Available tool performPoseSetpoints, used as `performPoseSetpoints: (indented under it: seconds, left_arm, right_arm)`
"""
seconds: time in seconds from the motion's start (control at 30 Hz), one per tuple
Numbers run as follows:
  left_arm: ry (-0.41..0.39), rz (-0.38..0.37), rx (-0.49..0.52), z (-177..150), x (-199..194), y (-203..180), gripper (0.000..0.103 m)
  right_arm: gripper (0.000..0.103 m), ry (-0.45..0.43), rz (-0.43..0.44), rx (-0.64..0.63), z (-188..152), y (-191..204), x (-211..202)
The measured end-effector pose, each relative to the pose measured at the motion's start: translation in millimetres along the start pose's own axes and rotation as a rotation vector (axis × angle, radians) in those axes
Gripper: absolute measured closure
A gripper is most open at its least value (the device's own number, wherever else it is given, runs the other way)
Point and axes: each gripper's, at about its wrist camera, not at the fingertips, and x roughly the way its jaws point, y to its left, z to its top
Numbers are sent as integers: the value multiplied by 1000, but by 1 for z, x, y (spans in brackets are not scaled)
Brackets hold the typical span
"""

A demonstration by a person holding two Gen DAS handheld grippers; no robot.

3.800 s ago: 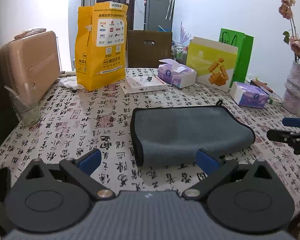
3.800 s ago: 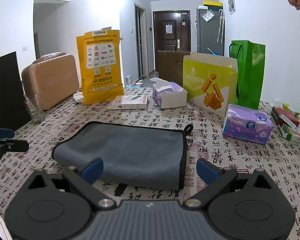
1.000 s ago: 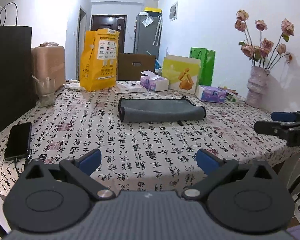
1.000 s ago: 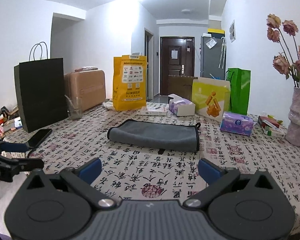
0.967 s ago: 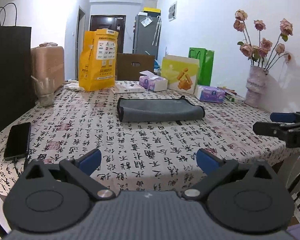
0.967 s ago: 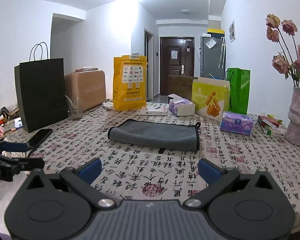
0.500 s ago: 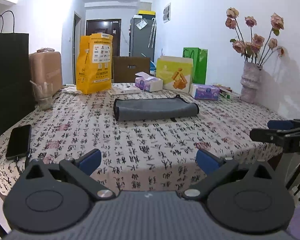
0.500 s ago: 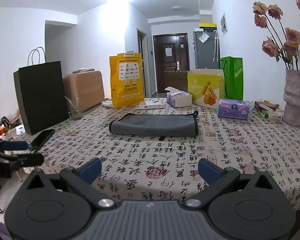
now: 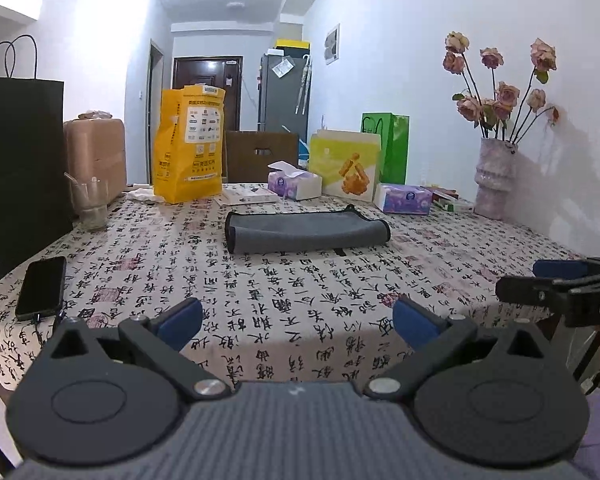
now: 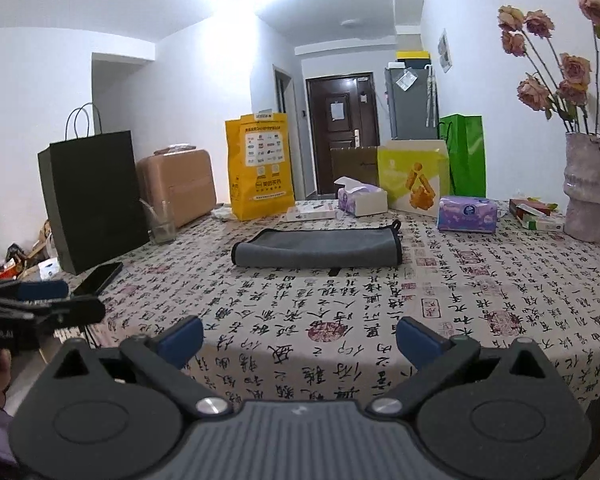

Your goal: Fold towel

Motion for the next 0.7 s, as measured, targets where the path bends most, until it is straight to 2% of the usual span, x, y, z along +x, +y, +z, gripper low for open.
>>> performPoseSetpoints:
  seconds: [0.33, 0.7]
  left_arm:
    - [-7, 40, -34, -5, -7, 7, 0]
    - [-2, 18, -11, -7, -7, 1, 0]
  right_arm:
    - [0, -7, 6, 32, -8, 3, -14]
    - [0, -21, -2, 30, -11, 6, -18]
